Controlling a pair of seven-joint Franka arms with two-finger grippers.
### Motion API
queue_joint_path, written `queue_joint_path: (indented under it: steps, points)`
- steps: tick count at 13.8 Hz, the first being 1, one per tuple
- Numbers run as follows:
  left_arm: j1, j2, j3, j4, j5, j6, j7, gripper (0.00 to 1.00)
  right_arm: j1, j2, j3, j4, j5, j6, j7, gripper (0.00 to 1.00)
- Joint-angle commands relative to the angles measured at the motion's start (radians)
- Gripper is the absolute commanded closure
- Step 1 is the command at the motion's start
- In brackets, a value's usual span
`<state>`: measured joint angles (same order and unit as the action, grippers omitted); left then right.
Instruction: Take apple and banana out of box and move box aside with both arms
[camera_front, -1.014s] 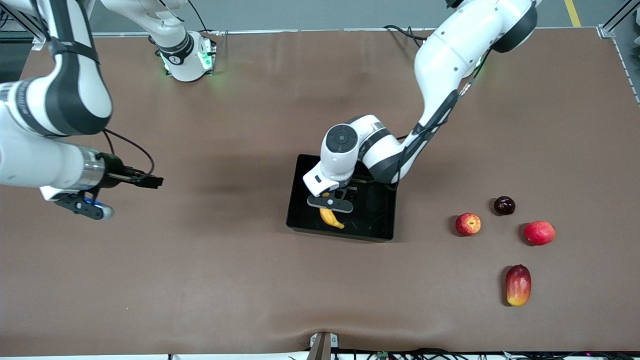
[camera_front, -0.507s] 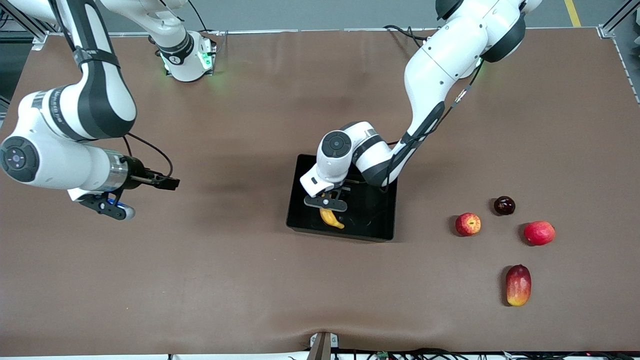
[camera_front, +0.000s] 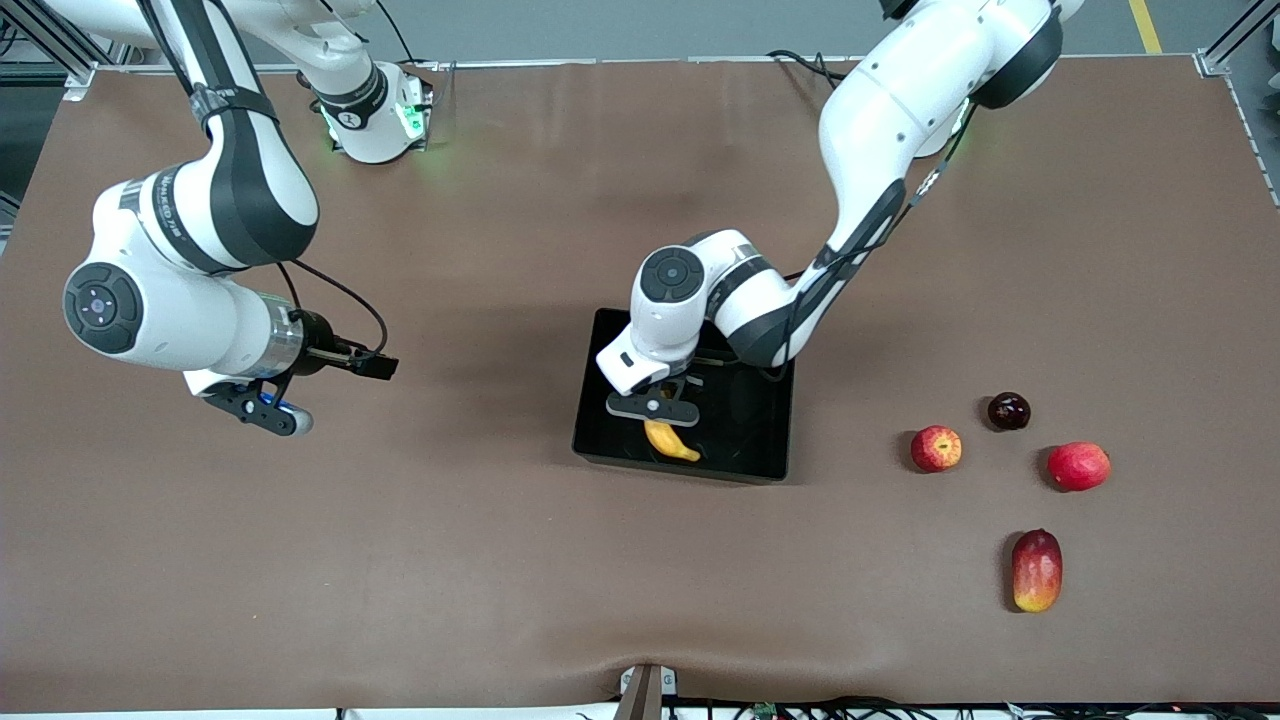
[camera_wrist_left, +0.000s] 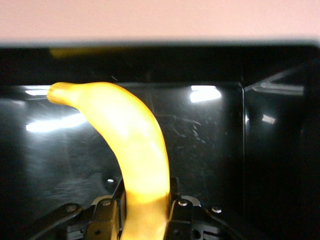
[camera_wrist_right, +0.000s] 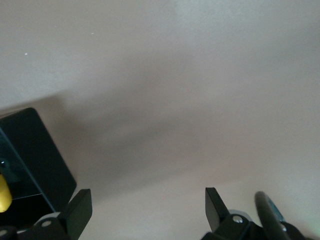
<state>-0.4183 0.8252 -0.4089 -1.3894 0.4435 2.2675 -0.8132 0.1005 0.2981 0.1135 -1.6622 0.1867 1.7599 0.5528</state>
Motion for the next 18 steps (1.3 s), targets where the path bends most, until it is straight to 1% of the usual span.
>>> queue_joint_path:
  steps: [1, 3, 4, 6, 9, 11, 12, 13, 14, 15, 16, 18]
  points:
    - [0.053, -0.064, -0.007, -0.011, 0.015, -0.042, -0.018, 1.0, 0.03, 0.015, 0.003, -0.004, 0.033, 0.041, 0.018, 0.0]
    - [0.11, -0.11, -0.014, -0.007, 0.0, -0.072, -0.009, 1.0, 0.077, 0.042, 0.003, -0.002, 0.033, 0.1, 0.07, 0.0]
    - [0.131, -0.135, -0.013, -0.007, -0.026, -0.083, 0.024, 1.0, 0.108, 0.064, 0.003, -0.002, 0.033, 0.143, 0.108, 0.0]
    - [0.211, -0.176, -0.011, -0.011, -0.093, -0.126, 0.133, 1.0, 0.169, 0.105, 0.003, -0.002, 0.033, 0.234, 0.16, 0.0]
    - [0.327, -0.201, -0.01, -0.013, -0.108, -0.23, 0.397, 1.0, 0.257, 0.191, 0.002, 0.022, 0.022, 0.387, 0.283, 0.0]
    - [0.406, -0.204, -0.01, -0.014, -0.108, -0.267, 0.599, 1.0, 0.313, 0.261, 0.0, 0.073, 0.016, 0.423, 0.326, 0.0]
    - [0.443, -0.199, -0.01, -0.014, -0.109, -0.267, 0.699, 1.0, 0.335, 0.297, 0.0, 0.1, -0.002, 0.424, 0.332, 0.0]
    - [0.478, -0.195, -0.008, -0.016, -0.109, -0.267, 0.791, 1.0, 0.358, 0.327, 0.0, 0.113, -0.069, 0.424, 0.332, 0.0]
    - [0.513, -0.19, -0.007, -0.019, -0.108, -0.267, 0.889, 1.0, 0.366, 0.343, 0.002, 0.114, -0.126, 0.424, 0.334, 0.12]
    - [0.556, -0.175, -0.007, -0.019, -0.108, -0.267, 0.995, 1.0, 0.376, 0.357, 0.002, 0.114, -0.145, 0.428, 0.332, 0.21]
    - [0.591, -0.163, -0.007, -0.019, -0.108, -0.267, 1.081, 1.0, 0.396, 0.368, 0.002, 0.119, -0.153, 0.431, 0.332, 0.35]
    - [0.627, -0.149, -0.001, -0.019, -0.097, -0.267, 1.195, 1.0, 0.403, 0.378, 0.0, 0.119, -0.151, 0.455, 0.329, 0.64]
